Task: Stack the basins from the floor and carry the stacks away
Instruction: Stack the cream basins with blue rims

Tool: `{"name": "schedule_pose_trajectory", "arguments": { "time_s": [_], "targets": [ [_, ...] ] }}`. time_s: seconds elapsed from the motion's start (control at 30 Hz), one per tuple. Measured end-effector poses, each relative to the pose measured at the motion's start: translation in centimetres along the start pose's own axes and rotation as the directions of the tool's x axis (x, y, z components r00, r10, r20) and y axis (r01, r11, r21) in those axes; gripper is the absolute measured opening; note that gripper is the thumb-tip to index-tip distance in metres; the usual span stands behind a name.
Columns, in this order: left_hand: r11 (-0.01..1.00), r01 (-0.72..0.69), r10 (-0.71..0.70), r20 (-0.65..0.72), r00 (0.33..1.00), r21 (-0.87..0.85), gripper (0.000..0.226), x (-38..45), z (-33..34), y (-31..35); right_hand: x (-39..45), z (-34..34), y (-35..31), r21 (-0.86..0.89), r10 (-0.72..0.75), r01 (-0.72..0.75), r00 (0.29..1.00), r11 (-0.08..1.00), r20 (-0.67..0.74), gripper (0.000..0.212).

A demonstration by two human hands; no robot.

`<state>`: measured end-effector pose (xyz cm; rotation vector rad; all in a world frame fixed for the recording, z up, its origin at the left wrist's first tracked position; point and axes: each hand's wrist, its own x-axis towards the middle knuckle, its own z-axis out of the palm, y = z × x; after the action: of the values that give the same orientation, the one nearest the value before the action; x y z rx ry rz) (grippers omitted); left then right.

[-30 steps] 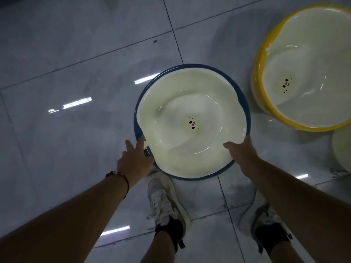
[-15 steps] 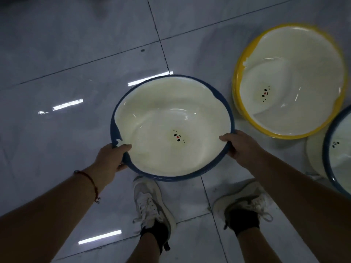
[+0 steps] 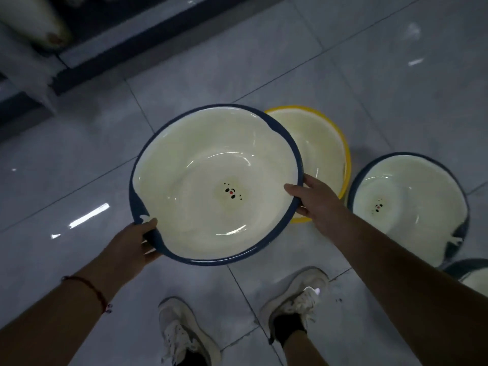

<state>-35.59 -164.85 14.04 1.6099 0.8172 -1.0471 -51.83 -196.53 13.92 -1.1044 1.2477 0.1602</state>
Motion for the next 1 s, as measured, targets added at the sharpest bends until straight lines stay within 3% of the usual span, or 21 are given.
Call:
{"name": "schedule_pose_trajectory", "arguments": {
  "time_s": [0.13, 0.27, 0.4, 0.5, 0.67, 0.77, 0.87, 1.0],
  "targets": [
    [0.998, 0.005, -0.014, 0.123, 0.992, 0.07, 0.007, -1.2, 7.7, 2.3, -0.5, -6.2, 0.5, -0.327, -0.1, 0.039, 0.98, 0.944, -0.173, 0.038],
    [0.997, 0.015, -0.023, 0.106, 0.994, 0.074, 0.005, -0.5, 14.0, 2.9, 0.5, -10.4, 1.6, -0.207, 0.001, -0.056, 0.967, 0.977, -0.256, 0.042],
    [0.99, 0.014, -0.027, 0.091, 0.995, 0.137, 0.005, 1.9, 18.8, 2.6, 2.8, -13.1, 2.7, 0.053, 0.154, -0.147, 0.97, 0.988, -0.187, 0.052],
    [0.985, 0.017, -0.033, 0.094, 0.995, 0.172, 0.019, 4.3, 20.6, 2.3, 4.5, -13.6, 4.3, 0.037, 0.175, -0.171, 0.968, 0.985, -0.182, 0.053],
    [0.922, 0.006, -0.07, 0.15, 0.986, 0.388, 0.03, 8.7, 22.3, 3.5, 7.5, -13.0, 6.2, -0.051, 0.201, -0.231, 0.919, 0.972, -0.339, 0.051],
    [0.795, -0.059, -0.056, 0.171, 0.984, 0.603, 0.021, 10.7, 23.2, 4.5, 8.9, -12.5, 6.7, -0.107, 0.19, -0.249, 0.901, 0.963, -0.389, 0.053],
    [0.541, -0.162, 0.018, 0.182, 0.983, 0.825, 0.011, 12.8, 23.8, 5.2, 10.6, -11.7, 7.6, -0.161, 0.186, -0.28, 0.88, 0.946, -0.437, 0.06],
    [0.258, -0.241, 0.07, 0.231, 0.97, 0.935, 0.025, 15.7, 24.2, 5.7, 12.6, -10.3, 9.0, -0.198, 0.213, -0.347, 0.844, 0.917, -0.492, 0.06]
  ]
}}
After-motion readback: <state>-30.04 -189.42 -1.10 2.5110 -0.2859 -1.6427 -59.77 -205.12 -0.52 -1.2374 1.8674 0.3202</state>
